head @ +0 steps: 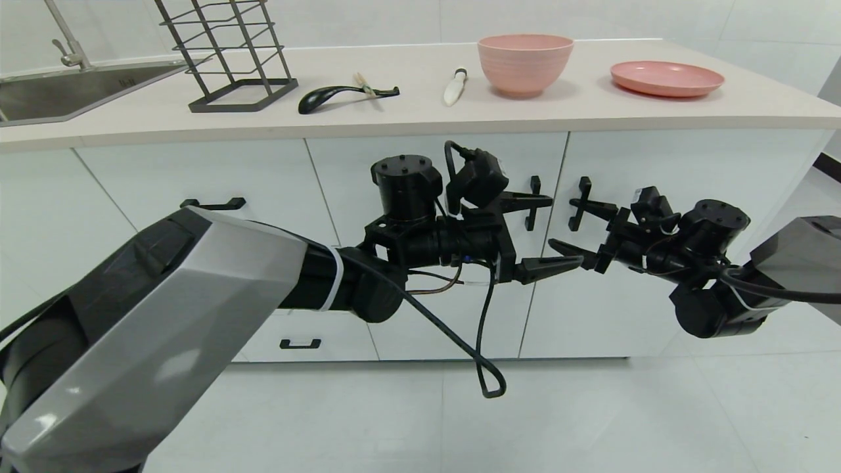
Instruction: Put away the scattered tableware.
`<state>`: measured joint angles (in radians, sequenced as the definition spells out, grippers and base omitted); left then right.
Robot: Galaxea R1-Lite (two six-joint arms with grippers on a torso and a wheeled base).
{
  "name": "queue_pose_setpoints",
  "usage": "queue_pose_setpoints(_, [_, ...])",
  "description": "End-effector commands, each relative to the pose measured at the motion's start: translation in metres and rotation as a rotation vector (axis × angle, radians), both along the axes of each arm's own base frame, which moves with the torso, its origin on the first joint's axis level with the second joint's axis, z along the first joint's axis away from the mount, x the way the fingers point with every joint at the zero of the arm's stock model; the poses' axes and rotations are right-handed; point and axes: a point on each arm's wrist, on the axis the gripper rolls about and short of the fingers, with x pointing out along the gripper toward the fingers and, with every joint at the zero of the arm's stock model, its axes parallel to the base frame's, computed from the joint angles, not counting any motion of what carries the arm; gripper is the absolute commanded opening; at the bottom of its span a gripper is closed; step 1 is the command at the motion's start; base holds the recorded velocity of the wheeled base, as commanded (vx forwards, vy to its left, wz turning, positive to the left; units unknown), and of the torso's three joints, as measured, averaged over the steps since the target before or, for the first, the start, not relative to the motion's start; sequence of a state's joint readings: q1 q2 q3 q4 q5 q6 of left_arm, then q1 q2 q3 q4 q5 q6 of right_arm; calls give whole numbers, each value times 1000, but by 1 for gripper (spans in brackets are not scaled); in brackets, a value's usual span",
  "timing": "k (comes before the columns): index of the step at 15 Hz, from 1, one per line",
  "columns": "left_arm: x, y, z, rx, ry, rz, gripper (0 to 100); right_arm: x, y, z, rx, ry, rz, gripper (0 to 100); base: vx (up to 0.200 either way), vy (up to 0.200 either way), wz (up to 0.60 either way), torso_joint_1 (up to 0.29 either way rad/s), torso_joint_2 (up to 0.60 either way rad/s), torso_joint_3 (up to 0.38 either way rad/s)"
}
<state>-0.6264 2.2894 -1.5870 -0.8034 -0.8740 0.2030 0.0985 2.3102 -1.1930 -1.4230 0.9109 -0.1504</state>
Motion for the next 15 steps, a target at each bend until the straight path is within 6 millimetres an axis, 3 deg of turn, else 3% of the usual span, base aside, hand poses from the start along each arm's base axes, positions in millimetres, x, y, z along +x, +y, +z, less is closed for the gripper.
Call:
queue_pose_setpoints(1, [2, -1, 4, -8, -18, -16, 100, -1, 1, 1, -3, 0, 17, 100, 0, 0, 0, 0, 0, 0])
queue_pose_setpoints(8, [9, -7, -6, -4, -13, -24, 100, -15, -8, 8, -65, -9, 189, 100, 0, 0, 0, 0, 0, 0])
queue_pose_setpoints(13, [24, -26, -4, -52, -3, 74, 100, -69, -20, 19, -113, 62, 341, 100, 0, 0, 0, 0, 0, 0])
queue_pose_setpoints(15, [22, -36, -4, -69, 16, 62, 100, -80, -21, 22, -115, 69, 354, 100, 0, 0, 0, 0, 0, 0])
